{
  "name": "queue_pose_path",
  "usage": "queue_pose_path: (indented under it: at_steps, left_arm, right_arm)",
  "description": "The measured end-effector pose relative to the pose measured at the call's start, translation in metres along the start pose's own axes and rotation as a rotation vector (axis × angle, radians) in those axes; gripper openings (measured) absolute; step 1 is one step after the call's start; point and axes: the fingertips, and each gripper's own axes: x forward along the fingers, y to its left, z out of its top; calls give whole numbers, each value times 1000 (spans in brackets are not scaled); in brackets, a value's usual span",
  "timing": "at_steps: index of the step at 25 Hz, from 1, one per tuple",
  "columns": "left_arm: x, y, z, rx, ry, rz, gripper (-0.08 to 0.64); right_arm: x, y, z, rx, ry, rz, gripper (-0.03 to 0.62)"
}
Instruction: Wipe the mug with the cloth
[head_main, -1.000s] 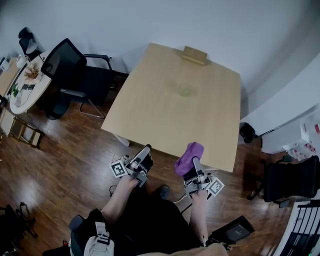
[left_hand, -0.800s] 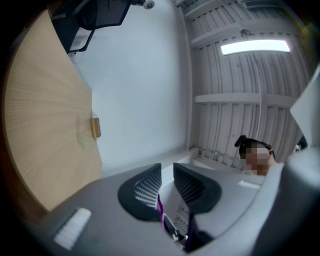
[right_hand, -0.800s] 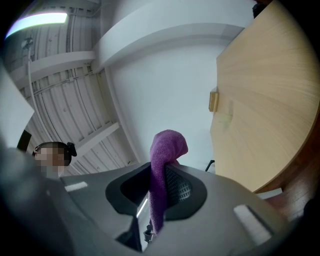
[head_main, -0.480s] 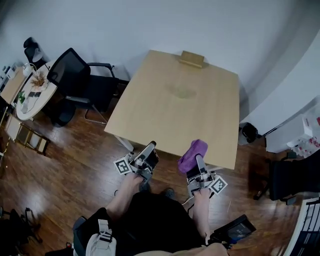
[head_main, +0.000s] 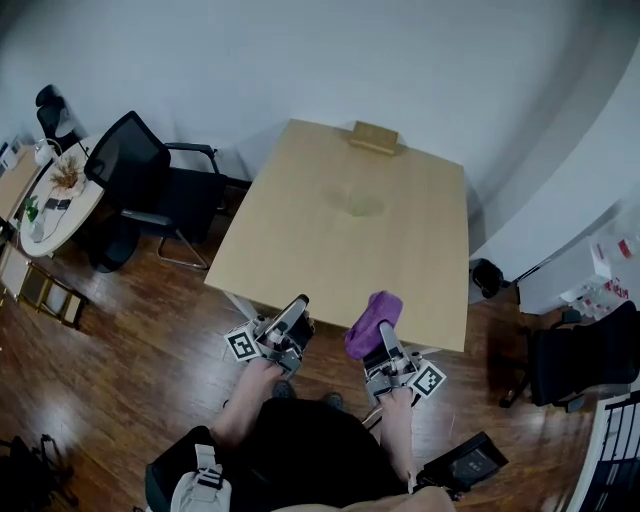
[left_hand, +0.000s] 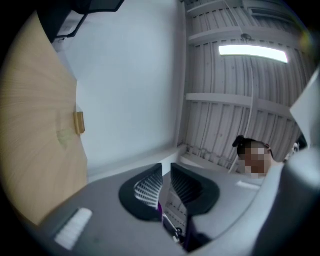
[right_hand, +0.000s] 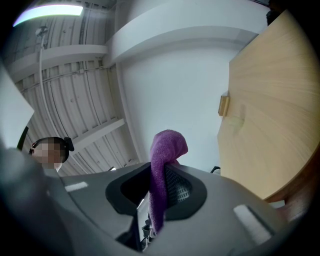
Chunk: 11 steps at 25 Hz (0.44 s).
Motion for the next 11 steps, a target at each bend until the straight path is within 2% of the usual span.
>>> queue_pose_path:
  at_steps: [3,6,11]
  left_arm:
    - [-3,0,3,12,-3,1,50]
    - [-9,2,11,6,-24,-9,7]
    - [-17,8,18,-13,-41,-18,6]
  right_arm:
    - [5,-3,-3,3,21,-13,63]
    - [13,-9,-6,9,32,-24,63]
    - [23,-15,-14,16,47,-31,63]
